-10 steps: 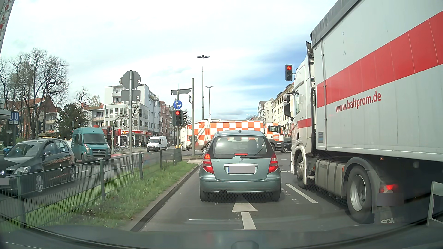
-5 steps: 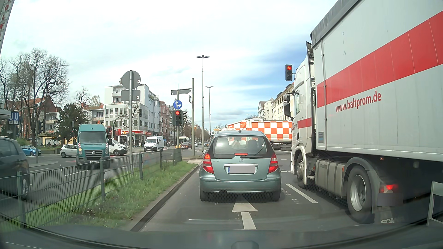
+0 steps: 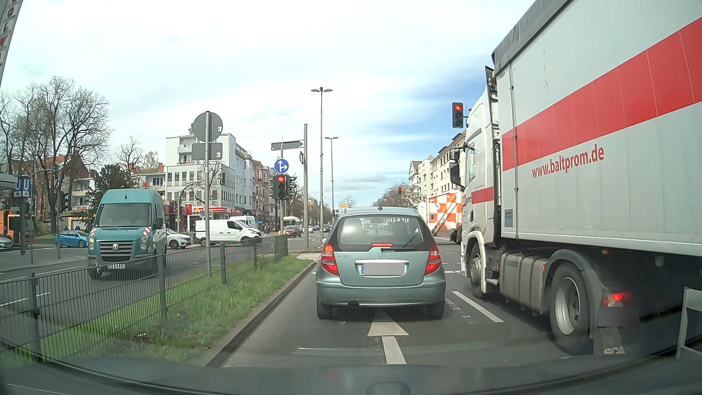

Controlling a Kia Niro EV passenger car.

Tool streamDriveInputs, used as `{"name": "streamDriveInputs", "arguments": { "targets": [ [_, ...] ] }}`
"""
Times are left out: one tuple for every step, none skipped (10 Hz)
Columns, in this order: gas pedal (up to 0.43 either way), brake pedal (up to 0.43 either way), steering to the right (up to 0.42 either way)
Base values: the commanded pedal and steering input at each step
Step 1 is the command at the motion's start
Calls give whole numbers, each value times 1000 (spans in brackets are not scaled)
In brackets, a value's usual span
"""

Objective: Follow the waypoints while adhering to traffic rules and regulations

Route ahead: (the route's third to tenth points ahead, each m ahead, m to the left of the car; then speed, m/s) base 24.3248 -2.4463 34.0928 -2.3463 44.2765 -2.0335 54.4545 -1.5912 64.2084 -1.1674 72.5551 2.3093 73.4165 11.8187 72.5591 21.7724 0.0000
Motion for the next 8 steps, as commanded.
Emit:
{"name": "streamDriveInputs", "arguments": {
  "targets": [
    [0, 0, 2],
    [0, 0, 2],
    [0, 0, 2],
    [0, 0, 2],
    [0, 0, 2],
    [0, 0, 2],
    [0, 0, 2],
    [0, 0, 2]
  ]
}}
